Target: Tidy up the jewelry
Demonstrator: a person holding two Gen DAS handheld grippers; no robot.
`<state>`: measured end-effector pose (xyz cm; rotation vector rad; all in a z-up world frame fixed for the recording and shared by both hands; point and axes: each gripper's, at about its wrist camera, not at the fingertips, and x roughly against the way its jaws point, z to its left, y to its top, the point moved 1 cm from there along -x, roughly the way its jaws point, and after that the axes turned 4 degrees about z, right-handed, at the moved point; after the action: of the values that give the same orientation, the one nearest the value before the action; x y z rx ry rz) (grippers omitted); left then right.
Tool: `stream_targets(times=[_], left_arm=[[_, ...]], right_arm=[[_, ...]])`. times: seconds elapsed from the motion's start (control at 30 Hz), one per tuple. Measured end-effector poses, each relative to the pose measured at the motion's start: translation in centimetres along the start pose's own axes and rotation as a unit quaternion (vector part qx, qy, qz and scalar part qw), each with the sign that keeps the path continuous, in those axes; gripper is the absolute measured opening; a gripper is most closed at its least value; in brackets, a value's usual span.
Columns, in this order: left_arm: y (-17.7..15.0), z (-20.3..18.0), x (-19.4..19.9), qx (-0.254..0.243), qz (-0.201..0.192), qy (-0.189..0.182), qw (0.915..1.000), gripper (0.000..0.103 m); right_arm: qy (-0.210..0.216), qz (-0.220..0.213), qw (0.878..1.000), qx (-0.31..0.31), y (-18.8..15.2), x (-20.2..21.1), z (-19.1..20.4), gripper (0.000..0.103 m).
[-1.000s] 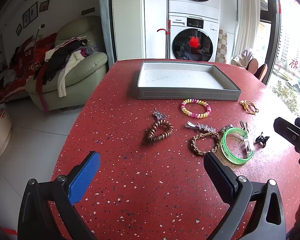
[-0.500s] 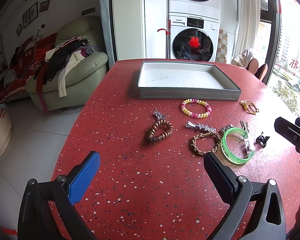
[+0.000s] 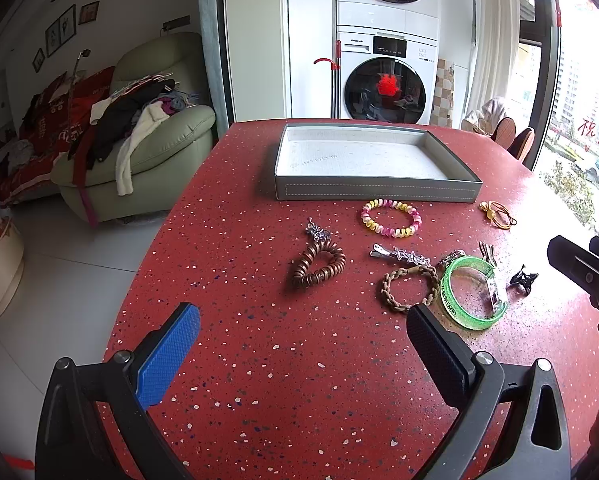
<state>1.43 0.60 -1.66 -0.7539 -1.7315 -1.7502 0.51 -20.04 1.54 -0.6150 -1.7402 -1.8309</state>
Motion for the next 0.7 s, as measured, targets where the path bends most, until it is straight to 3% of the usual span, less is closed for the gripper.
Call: stream_targets(times=[0.7], left_arm=[[0.2, -0.29, 0.12, -0.001, 0.0, 0.0, 1.0, 0.103]], right_arm=[[0.001, 0.0, 1.0, -0.001, 0.22, -0.34, 0.83, 0.103]])
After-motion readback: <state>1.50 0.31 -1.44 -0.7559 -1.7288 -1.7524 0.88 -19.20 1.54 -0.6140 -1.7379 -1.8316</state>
